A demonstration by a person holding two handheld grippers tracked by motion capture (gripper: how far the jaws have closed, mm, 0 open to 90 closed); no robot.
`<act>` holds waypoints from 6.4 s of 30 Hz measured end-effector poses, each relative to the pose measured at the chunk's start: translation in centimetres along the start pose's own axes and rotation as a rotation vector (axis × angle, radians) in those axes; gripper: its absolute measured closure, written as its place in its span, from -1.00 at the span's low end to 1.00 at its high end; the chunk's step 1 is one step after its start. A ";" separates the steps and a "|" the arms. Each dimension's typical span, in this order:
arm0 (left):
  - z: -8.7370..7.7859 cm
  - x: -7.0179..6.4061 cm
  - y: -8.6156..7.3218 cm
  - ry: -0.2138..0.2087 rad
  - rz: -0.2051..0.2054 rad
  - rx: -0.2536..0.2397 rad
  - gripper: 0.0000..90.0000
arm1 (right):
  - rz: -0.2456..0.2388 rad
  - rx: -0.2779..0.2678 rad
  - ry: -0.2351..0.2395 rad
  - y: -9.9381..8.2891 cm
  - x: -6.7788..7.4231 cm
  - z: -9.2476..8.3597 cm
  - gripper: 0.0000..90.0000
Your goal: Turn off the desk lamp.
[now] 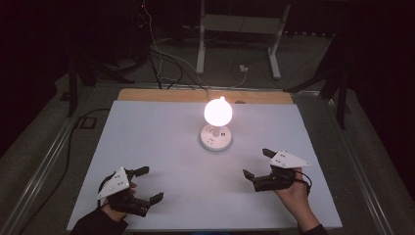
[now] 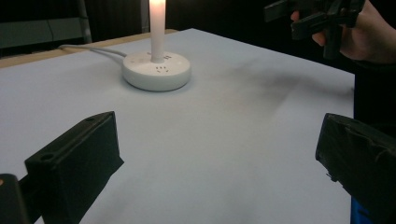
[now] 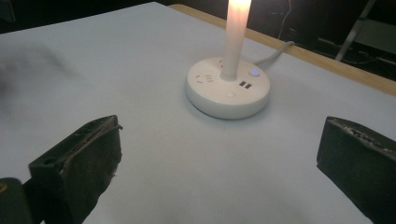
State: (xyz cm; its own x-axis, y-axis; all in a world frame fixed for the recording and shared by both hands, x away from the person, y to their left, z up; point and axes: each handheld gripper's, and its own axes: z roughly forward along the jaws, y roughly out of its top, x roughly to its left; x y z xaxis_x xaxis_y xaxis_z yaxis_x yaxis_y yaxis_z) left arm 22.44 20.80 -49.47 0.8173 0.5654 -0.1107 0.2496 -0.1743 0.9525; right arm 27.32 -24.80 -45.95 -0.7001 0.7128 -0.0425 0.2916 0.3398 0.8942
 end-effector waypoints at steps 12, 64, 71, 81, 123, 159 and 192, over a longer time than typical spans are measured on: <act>0.0 0.0 0.0 0.000 0.002 0.002 -0.99 | 0.021 0.002 0.026 1.1 0.1 1.6 -1.00; -0.1 0.0 0.0 0.000 0.003 0.003 -0.99 | 0.077 0.046 0.069 3.2 -2.1 10.8 -1.00; -0.1 0.0 0.0 0.000 0.004 0.006 -0.99 | 0.089 0.051 -0.004 3.3 -2.4 11.7 -0.80; -0.1 0.0 0.0 -0.001 0.000 0.005 -0.99 | 0.077 0.079 -0.101 3.6 -2.5 12.6 -0.38; -0.1 0.0 0.0 -0.001 0.002 0.006 -0.99 | 0.100 0.242 -0.128 2.9 -1.8 15.3 1.00; -0.1 -0.1 0.0 0.000 0.004 0.008 -0.99 | 0.119 0.130 -0.129 5.4 -1.6 12.9 1.00; 0.0 -0.1 0.0 -0.001 0.003 0.009 -0.99 | 0.105 0.229 -0.130 2.7 -1.5 15.2 1.00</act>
State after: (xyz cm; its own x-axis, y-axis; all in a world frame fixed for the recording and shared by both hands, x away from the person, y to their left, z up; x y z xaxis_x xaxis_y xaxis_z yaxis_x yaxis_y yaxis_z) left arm 22.38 20.80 -49.48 0.8187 0.5638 -0.1086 0.2522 -0.1833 0.9502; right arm 39.05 -15.58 -50.26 -0.5728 0.8193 -0.0252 0.5085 0.3793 0.7731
